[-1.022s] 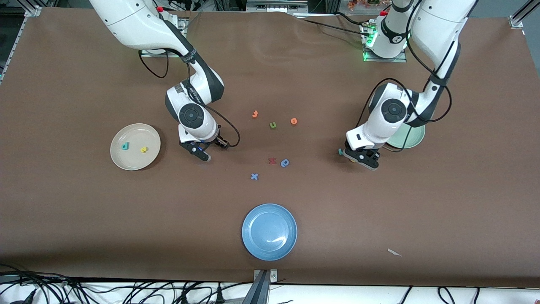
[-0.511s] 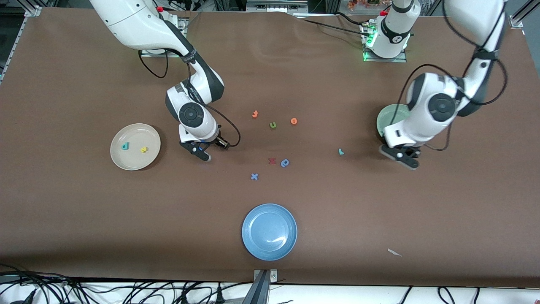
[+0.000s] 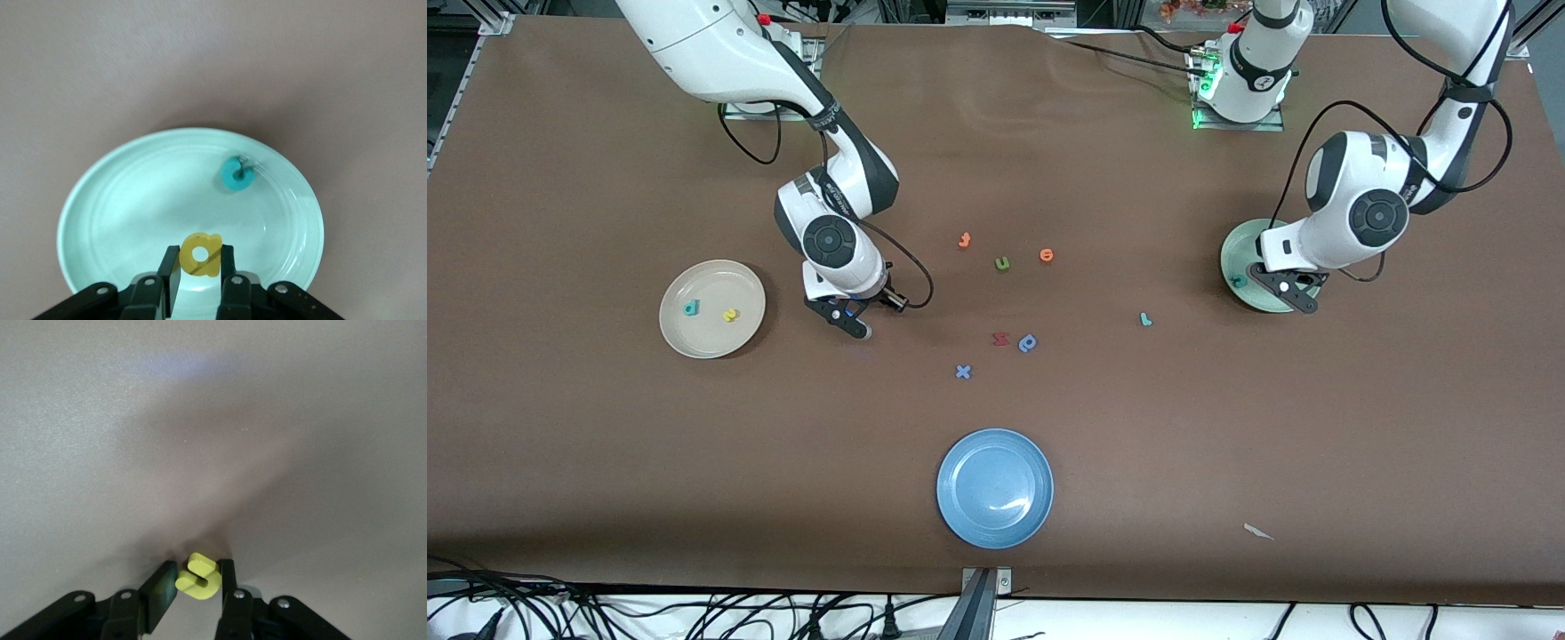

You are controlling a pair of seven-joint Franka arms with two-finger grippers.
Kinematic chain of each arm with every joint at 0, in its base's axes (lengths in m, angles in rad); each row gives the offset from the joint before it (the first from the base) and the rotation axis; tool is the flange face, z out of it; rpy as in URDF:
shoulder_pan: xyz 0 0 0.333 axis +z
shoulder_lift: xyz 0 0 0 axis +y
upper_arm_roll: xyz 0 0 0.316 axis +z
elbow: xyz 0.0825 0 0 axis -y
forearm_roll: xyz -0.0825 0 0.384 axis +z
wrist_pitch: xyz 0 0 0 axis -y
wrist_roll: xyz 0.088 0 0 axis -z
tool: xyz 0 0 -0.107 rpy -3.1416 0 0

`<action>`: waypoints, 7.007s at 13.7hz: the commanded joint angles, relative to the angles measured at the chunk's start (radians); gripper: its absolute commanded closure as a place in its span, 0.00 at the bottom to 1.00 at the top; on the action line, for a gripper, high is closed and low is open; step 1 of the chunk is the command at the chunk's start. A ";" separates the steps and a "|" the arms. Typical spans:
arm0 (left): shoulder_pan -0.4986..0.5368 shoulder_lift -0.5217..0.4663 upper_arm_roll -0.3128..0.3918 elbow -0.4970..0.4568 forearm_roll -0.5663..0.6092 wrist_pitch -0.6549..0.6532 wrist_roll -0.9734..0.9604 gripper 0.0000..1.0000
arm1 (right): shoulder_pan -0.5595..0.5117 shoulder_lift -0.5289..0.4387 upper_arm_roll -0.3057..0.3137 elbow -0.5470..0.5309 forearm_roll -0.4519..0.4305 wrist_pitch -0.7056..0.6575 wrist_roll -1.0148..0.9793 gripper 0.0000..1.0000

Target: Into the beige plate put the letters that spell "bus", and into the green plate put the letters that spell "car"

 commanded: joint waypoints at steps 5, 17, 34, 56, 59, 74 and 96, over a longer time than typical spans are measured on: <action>0.009 -0.048 -0.001 -0.018 0.016 -0.003 -0.031 0.34 | -0.006 -0.047 -0.108 0.160 -0.003 -0.332 -0.260 0.74; -0.100 0.142 -0.156 0.156 -0.275 0.166 -0.385 0.39 | -0.007 -0.169 -0.493 -0.094 -0.005 -0.313 -0.932 0.74; -0.210 0.331 -0.153 0.313 -0.267 0.235 -0.513 0.47 | -0.041 -0.225 -0.511 0.571 0.132 -0.828 -1.012 0.01; -0.190 0.253 -0.124 0.298 -0.168 0.186 -0.496 1.00 | -0.369 -0.243 -0.150 0.572 0.032 -0.808 -1.090 0.00; -0.119 0.166 -0.122 0.295 -0.162 0.044 -0.389 1.00 | -0.371 -0.313 -0.149 0.483 0.026 -0.753 -1.089 0.01; -0.052 0.023 0.131 0.037 -0.091 -0.078 -0.033 1.00 | -0.365 -0.340 -0.151 0.432 0.024 -0.716 -1.092 0.00; -0.060 -0.121 0.063 0.147 -0.174 -0.170 -0.149 0.00 | -0.366 -0.335 -0.153 0.443 0.023 -0.725 -1.103 0.00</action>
